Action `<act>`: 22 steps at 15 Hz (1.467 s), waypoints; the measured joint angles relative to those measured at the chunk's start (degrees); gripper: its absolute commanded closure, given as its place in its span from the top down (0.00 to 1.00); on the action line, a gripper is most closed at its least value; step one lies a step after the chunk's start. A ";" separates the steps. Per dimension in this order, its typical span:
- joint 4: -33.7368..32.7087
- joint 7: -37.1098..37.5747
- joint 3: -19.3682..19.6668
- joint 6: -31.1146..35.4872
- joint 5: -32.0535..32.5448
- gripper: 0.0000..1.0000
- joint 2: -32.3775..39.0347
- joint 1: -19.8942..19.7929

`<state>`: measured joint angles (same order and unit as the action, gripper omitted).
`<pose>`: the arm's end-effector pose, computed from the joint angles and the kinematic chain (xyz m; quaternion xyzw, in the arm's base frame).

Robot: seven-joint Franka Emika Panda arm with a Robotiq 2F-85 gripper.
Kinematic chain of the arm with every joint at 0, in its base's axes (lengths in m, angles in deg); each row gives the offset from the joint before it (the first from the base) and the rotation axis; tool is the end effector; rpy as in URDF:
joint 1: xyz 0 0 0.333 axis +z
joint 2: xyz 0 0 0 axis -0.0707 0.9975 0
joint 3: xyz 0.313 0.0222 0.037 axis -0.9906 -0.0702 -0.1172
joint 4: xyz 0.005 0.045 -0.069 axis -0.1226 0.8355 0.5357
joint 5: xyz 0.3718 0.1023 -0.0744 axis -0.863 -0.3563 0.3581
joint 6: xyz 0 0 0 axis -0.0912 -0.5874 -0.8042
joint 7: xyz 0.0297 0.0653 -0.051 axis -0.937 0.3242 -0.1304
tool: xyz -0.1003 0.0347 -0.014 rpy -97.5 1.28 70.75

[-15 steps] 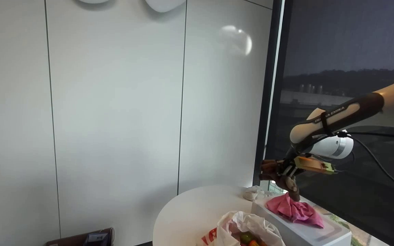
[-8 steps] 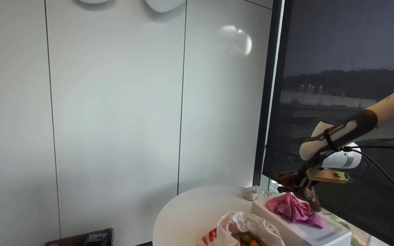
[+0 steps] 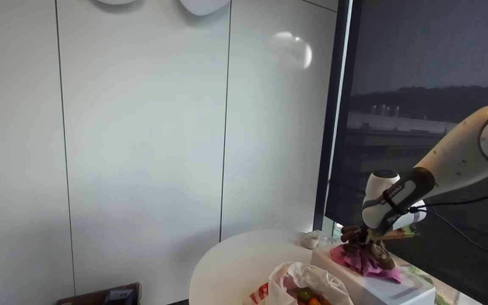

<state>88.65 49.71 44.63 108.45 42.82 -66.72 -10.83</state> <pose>0.5773 -0.1780 0.3115 0.9683 -0.1445 0.1663 0.1177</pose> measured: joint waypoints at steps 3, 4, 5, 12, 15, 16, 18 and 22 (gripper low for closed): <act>-3.91 0.59 1.77 0.00 0.27 0.47 5.16 1.37; -4.75 0.79 2.02 0.00 0.21 0.53 6.26 1.63; -5.30 0.83 2.10 0.00 0.03 0.62 6.98 1.80; -5.13 0.83 3.19 -0.06 -0.11 1.00 6.16 2.29; -3.27 0.13 3.07 -0.36 -1.05 1.00 3.37 2.25; -1.93 -1.20 2.38 -0.51 -2.43 1.00 1.89 2.21; 1.94 -5.02 -0.03 -0.65 -5.80 0.99 -1.61 2.12; 11.40 -13.72 -6.89 -3.13 -11.06 1.00 -8.52 2.70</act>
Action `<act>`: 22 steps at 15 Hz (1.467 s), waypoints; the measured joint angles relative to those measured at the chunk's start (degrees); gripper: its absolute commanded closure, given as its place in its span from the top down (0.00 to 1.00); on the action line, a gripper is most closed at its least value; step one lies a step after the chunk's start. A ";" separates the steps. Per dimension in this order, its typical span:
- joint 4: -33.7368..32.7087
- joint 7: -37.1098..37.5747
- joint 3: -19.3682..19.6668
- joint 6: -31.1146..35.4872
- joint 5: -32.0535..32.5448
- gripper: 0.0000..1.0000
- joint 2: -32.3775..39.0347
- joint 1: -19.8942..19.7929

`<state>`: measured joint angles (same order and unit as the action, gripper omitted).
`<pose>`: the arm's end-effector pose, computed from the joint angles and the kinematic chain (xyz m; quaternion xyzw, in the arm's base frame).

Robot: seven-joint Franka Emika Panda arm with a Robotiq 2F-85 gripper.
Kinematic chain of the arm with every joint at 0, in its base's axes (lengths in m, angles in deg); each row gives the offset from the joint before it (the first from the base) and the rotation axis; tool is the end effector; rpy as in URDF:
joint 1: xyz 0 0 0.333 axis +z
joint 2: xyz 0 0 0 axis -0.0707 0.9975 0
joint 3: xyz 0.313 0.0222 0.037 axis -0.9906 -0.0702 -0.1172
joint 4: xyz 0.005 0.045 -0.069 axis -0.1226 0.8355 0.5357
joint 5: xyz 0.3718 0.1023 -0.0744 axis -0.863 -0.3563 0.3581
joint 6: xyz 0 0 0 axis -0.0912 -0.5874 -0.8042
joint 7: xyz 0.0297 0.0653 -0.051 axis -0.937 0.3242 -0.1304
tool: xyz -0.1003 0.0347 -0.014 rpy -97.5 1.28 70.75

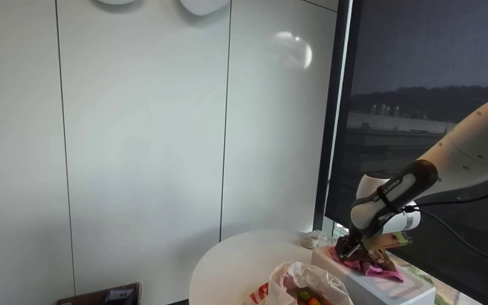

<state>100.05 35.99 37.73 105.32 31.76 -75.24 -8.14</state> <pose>0.5357 -0.0818 0.3044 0.9912 -0.0369 0.1177 0.0478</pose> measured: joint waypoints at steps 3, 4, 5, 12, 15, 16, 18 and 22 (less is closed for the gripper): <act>5.87 -3.09 -3.25 -2.04 0.54 1.00 -2.13 2.10; 7.52 -3.36 -3.88 -2.06 1.61 1.00 -2.06 2.91; 8.88 -3.24 -4.26 -1.95 3.36 1.00 -1.72 3.73; 9.41 -0.20 -4.94 1.45 11.13 1.00 5.54 9.23; 6.01 1.81 -4.36 2.06 13.22 1.00 9.38 11.24; 4.54 2.29 -3.85 2.24 14.15 1.00 10.89 11.77; 1.51 2.54 -2.75 2.68 14.88 1.00 14.04 12.50; -4.34 2.50 -1.52 2.89 14.45 1.00 20.88 12.43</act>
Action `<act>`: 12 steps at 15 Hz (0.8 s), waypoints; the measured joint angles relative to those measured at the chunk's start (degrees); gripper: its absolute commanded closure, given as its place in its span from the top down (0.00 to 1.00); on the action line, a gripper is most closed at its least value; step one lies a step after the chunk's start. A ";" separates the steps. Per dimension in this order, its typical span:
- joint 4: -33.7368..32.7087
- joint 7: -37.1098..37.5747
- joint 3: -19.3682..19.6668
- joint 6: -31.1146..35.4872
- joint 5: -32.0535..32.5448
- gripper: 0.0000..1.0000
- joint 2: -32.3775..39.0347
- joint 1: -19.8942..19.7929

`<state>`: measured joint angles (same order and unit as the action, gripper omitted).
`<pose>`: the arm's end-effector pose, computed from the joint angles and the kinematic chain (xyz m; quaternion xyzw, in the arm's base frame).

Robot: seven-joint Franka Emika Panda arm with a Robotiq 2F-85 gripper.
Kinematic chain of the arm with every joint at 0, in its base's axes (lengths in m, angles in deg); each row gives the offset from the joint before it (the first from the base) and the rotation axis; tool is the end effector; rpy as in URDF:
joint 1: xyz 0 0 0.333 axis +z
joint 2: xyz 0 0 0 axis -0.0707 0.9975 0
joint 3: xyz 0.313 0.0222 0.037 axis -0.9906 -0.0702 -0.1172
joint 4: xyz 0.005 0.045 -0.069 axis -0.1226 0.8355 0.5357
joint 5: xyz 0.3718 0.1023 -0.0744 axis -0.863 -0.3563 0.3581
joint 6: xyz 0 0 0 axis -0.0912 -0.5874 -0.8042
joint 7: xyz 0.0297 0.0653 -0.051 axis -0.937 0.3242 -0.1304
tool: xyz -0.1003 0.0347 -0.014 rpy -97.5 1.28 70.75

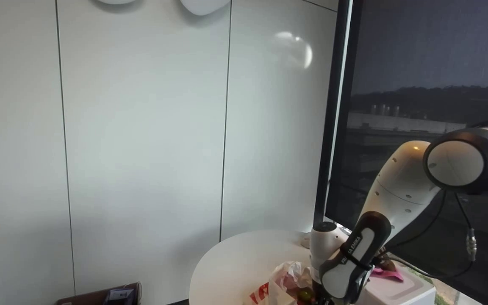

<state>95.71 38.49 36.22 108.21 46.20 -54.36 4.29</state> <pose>0.5299 0.0579 0.1381 0.9789 0.1852 0.0067 0.0858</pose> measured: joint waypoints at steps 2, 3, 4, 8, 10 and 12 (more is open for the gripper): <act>-2.38 0.00 0.30 0.01 -0.24 0.94 3.27 -0.06; -3.50 -0.01 0.36 0.02 -0.25 0.74 4.83 -0.06; -4.52 -0.06 0.42 0.05 -0.25 0.70 6.22 -0.02; -7.42 -0.31 0.74 0.08 -0.25 0.46 9.58 0.42; -7.73 -0.41 1.20 0.08 -0.24 0.31 9.81 0.65; -7.71 -0.39 2.32 0.18 0.01 0.16 9.72 1.18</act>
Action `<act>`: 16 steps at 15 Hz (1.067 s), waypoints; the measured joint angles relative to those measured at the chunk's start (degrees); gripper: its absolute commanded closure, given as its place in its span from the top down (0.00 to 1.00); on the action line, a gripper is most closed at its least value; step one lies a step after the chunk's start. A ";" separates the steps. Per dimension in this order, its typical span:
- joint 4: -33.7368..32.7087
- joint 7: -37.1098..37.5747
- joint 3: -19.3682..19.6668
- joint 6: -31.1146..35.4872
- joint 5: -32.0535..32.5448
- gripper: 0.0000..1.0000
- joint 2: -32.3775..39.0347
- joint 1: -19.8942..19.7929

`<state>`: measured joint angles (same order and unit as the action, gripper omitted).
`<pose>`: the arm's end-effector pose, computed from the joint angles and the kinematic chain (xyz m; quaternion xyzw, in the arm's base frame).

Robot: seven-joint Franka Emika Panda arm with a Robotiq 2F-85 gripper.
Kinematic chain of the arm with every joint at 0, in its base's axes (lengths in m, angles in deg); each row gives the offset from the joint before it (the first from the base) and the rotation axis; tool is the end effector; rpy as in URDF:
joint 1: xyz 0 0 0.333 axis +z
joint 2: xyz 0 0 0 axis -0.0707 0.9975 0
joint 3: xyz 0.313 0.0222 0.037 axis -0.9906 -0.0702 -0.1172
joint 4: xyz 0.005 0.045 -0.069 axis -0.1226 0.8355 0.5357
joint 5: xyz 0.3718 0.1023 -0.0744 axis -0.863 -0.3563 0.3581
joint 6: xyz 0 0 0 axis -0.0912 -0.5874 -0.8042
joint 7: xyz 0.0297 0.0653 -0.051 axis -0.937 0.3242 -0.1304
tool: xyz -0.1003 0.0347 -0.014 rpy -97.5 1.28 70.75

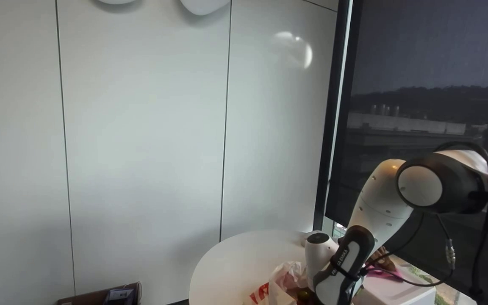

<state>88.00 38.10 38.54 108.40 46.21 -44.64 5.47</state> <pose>0.5532 0.0474 0.0873 0.9772 0.1868 -0.0105 0.1006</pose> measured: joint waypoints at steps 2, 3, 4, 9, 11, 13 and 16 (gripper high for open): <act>0.54 0.03 1.43 0.07 0.04 0.05 -0.40 0.82; 1.05 0.19 2.13 0.06 0.08 0.04 -0.75 1.25; 1.71 0.46 2.90 0.05 0.09 0.04 -1.25 1.74; 6.29 0.60 1.96 -2.67 -3.18 0.07 -8.51 0.64; 8.05 -1.07 -1.30 -4.39 -8.44 0.07 -14.22 -2.26; 9.35 -3.25 -4.49 -5.00 -14.88 0.07 -20.06 -5.67; 10.23 -5.45 -6.30 -5.12 -22.91 0.07 -28.27 -9.20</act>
<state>98.23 32.65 32.24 103.28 23.30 -72.91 -3.73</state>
